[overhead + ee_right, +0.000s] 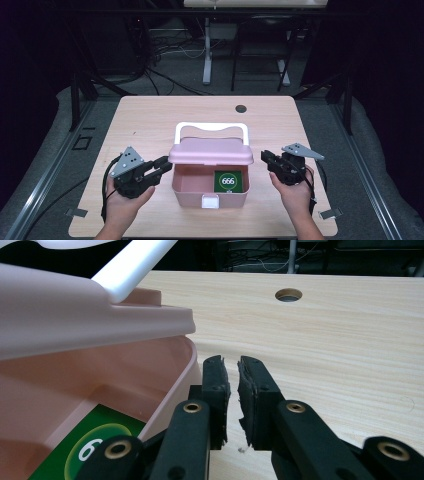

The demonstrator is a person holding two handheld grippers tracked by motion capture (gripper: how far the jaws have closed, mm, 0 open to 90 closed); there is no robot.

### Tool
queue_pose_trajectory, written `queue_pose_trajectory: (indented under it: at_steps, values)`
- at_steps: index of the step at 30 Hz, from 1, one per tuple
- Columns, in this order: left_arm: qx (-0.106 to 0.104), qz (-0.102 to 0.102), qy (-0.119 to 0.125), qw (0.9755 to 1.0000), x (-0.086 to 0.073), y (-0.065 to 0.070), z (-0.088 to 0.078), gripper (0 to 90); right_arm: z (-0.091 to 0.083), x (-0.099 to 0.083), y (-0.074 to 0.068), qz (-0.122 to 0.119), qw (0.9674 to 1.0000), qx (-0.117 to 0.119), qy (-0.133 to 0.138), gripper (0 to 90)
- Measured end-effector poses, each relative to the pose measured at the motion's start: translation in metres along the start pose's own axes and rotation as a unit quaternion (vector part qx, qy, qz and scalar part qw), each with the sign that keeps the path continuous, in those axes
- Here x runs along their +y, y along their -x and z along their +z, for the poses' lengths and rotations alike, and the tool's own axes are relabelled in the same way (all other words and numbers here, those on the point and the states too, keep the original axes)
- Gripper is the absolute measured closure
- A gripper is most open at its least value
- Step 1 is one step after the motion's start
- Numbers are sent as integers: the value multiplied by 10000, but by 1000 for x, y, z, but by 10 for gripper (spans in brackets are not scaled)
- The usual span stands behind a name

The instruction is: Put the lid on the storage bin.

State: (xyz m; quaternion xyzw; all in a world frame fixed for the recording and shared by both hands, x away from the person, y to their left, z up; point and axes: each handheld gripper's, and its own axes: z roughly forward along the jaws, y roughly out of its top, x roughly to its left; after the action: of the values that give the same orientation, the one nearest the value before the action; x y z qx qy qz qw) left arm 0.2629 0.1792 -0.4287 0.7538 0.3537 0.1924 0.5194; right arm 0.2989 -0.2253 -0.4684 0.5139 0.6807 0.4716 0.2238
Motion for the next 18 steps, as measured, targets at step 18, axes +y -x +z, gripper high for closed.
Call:
queue_pose_trajectory:
  at_steps: [18]
  values:
    - [-75,-11,-168,9998,-23,5,-3,741,2,-3,2,12,10000,-1,-22,809]
